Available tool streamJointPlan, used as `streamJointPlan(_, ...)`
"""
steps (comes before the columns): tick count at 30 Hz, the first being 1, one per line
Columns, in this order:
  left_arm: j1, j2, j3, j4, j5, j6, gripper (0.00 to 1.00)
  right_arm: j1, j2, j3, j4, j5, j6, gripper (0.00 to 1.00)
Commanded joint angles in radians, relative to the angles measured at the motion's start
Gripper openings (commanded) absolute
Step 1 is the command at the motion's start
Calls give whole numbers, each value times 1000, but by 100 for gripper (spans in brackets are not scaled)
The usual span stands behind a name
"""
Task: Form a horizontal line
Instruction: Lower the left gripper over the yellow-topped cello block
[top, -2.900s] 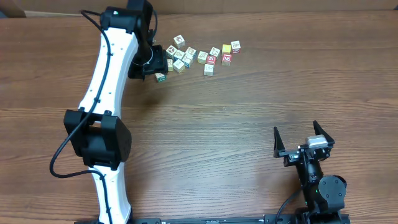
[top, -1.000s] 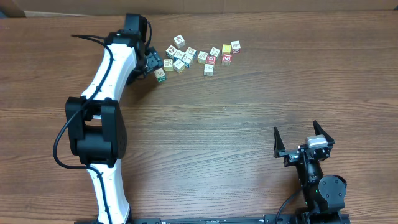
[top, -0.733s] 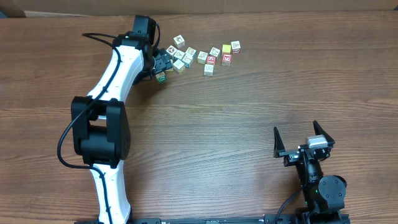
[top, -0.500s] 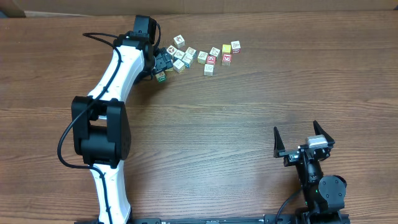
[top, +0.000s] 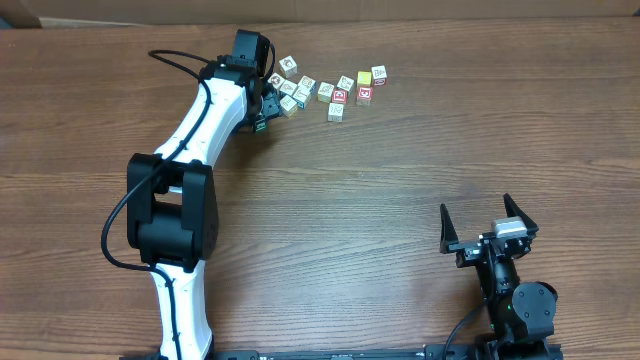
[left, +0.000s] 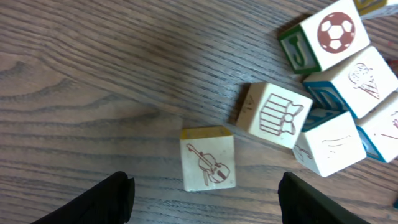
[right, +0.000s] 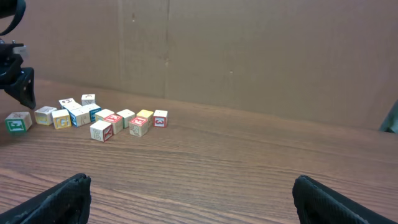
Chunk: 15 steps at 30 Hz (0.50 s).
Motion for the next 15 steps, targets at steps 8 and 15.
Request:
streamJointPlan(8,-2,5,-26,13,13,42,83,4,-10,-11,6,-6,-1,100)
streamJointPlan(15,-6,5,-126,155,-5,39,76,4,-10,-11,6,-6,-1,100)
